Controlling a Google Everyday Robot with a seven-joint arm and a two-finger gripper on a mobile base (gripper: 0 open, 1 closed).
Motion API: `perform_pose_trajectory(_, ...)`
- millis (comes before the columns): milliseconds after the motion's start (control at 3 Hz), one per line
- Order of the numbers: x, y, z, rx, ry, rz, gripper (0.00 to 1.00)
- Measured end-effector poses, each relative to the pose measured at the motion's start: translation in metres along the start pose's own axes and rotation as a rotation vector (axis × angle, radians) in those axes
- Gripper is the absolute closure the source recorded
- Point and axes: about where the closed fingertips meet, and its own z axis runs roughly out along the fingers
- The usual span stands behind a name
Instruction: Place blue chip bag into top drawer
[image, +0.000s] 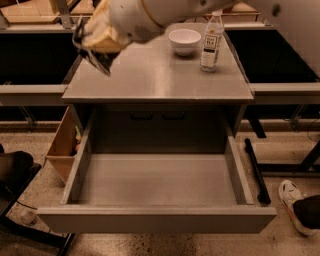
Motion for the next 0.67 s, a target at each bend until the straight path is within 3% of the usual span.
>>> perform_pose_trajectory(333,0.046,0.088,-0.009,-0.150,0.040,0.111,1.00)
perform_pose_trajectory(667,0.139,0.171,0.019,-0.278,0.057,0.261,1.00)
